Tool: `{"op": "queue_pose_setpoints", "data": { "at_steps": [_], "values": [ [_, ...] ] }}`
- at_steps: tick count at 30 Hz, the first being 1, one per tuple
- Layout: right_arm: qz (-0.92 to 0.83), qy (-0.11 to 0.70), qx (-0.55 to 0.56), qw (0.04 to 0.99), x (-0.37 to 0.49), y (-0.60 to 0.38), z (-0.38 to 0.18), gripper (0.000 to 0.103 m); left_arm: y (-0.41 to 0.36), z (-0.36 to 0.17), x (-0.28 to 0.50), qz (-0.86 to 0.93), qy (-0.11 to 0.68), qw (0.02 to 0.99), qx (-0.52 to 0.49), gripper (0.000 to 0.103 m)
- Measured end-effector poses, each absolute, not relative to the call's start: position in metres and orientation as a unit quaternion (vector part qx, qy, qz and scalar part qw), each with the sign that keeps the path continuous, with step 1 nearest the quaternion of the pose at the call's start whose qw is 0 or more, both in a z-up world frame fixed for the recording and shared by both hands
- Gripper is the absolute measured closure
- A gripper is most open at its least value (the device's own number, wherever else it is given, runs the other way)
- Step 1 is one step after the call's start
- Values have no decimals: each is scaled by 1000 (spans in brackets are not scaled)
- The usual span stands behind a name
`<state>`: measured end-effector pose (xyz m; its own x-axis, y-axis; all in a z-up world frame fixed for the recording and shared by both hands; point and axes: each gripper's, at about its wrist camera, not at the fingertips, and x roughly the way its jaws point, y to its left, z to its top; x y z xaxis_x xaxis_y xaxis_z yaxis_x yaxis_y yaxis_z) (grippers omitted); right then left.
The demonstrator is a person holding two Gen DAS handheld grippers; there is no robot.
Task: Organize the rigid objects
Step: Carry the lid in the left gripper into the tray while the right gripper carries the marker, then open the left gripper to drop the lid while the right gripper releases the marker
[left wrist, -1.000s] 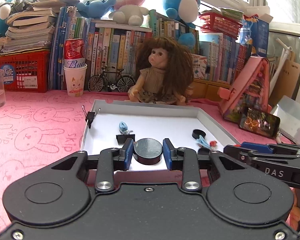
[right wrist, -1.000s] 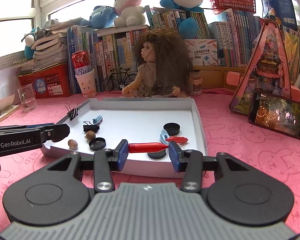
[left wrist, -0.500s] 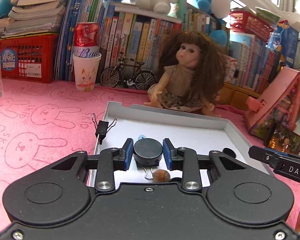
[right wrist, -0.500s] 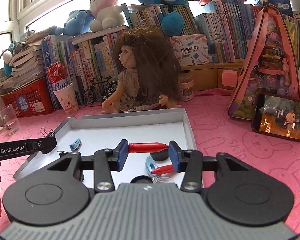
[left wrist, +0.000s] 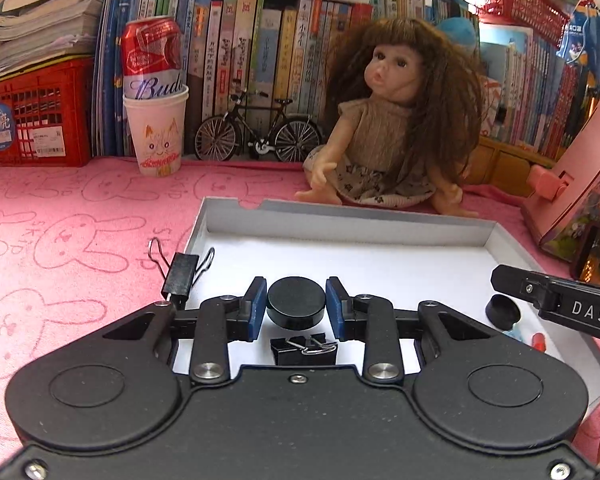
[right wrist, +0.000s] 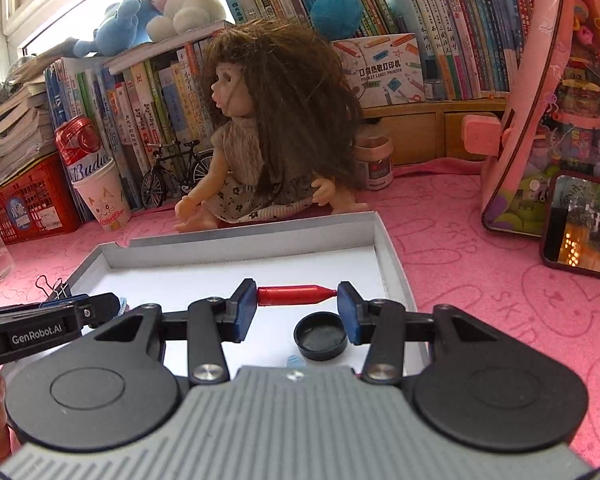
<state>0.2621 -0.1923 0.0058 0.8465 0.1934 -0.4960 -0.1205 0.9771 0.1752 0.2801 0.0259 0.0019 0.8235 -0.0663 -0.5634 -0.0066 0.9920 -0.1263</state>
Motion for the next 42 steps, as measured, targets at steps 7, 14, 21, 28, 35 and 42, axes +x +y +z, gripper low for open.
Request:
{"op": "queue_pose_setpoints", "data": {
  "at_steps": [7, 14, 21, 28, 35, 42],
  "values": [
    [72, 281, 63, 955, 269, -188, -1, 54, 25, -2, 281, -18, 298, 953, -56, 73],
    [69, 285, 63, 954, 270, -189, -4, 54, 26, -2, 282, -16, 302, 951, -58, 73],
    [70, 287, 63, 953, 270, -189, -4, 54, 27, -2, 282, -15, 306, 950, -63, 73],
    [68, 286, 62, 954, 269, -190, -5, 54, 26, -3, 281, -13, 306, 950, -59, 73],
    [70, 285, 62, 954, 268, -190, -5, 51, 26, -2, 280, -13, 306, 950, -62, 71],
    [69, 281, 62, 955, 263, -189, -1, 33, 22, 4, 271, -34, 296, 953, -57, 37]
  ]
}}
